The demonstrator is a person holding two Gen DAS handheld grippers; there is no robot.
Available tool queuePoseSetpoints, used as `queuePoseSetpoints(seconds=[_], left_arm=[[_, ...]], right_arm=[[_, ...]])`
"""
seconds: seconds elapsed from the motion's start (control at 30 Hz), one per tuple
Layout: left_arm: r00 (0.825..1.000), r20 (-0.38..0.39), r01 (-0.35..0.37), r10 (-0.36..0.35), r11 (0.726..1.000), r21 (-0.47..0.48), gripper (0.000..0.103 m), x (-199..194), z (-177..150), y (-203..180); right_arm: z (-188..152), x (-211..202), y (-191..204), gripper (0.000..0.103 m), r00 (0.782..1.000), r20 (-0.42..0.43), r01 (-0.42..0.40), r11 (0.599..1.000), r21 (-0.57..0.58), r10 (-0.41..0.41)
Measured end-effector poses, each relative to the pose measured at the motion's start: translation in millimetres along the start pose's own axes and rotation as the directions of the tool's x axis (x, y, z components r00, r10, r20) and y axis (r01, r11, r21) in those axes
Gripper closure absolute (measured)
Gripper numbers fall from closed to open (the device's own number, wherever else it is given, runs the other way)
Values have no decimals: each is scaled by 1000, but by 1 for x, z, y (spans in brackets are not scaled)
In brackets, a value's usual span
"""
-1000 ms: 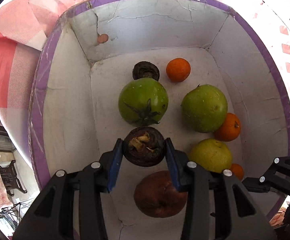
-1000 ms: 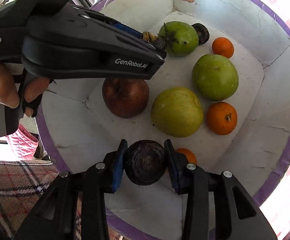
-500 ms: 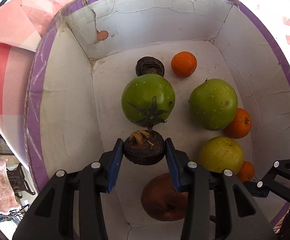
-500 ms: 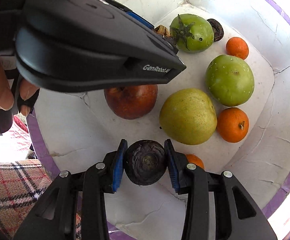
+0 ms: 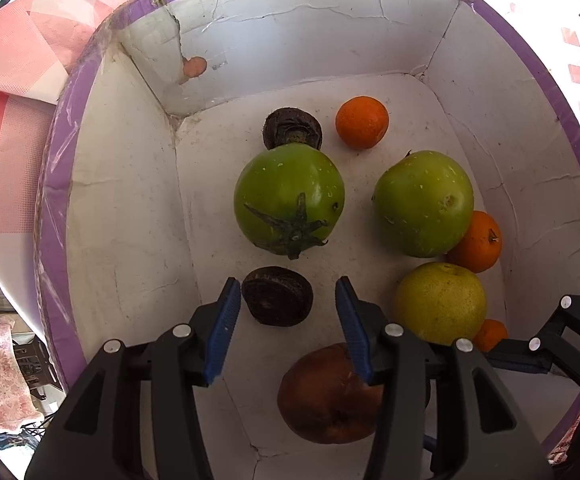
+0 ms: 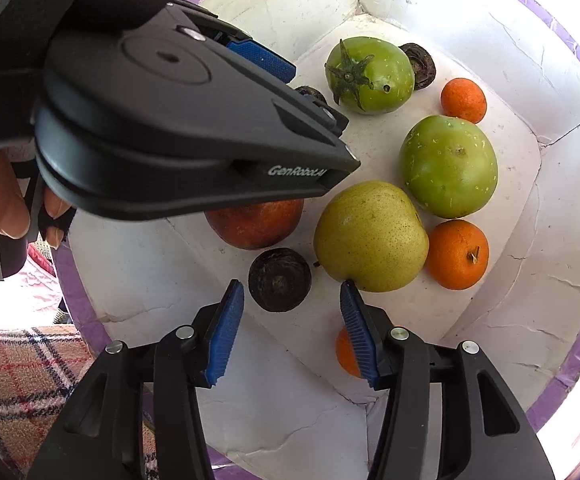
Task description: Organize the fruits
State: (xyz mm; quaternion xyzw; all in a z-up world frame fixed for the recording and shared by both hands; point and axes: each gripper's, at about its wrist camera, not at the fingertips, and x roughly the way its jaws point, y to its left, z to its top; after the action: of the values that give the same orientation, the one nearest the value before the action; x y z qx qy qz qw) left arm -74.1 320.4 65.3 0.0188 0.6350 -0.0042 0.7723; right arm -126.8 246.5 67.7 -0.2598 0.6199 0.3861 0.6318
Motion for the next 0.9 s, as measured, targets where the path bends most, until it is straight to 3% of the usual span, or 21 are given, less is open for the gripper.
queuePoseSetpoints(seconds=[0.17,0.3,0.37,0.5,0.57,0.7,0.77,0.9], left_arm=[[999,39,31,-32,999,15,38,-14,2,-6],[975,190,115,-112,993,-7,15,-53,6,-7],[952,294,99,-90,995,-16,2,-78,6,-6],[871,490,72,-34,996,-58,2,-129,2,9],[842,539,34,36,992,-118,2,-150,-1,18],[804,566,-39,182,966,-255,2,-175,-10,29],[808,551,-44,210,954,-298,2,-175,-13,37],[867,465,-50,181,959,-281,2,-142,-18,42]], right_arm=[[-1,-27,-7,32,997,68,43,999,10,-44],[-7,-53,-22,19,986,134,95,993,72,-104],[-10,-63,-32,16,976,166,122,985,119,-141],[-6,-72,-49,16,974,169,115,970,216,-153],[-9,-75,-56,16,973,180,99,964,245,-145],[-18,-91,-60,16,955,281,16,961,278,-97],[-18,-97,-60,16,947,305,6,956,294,-99],[-12,-97,-58,16,955,276,17,953,304,-105]])
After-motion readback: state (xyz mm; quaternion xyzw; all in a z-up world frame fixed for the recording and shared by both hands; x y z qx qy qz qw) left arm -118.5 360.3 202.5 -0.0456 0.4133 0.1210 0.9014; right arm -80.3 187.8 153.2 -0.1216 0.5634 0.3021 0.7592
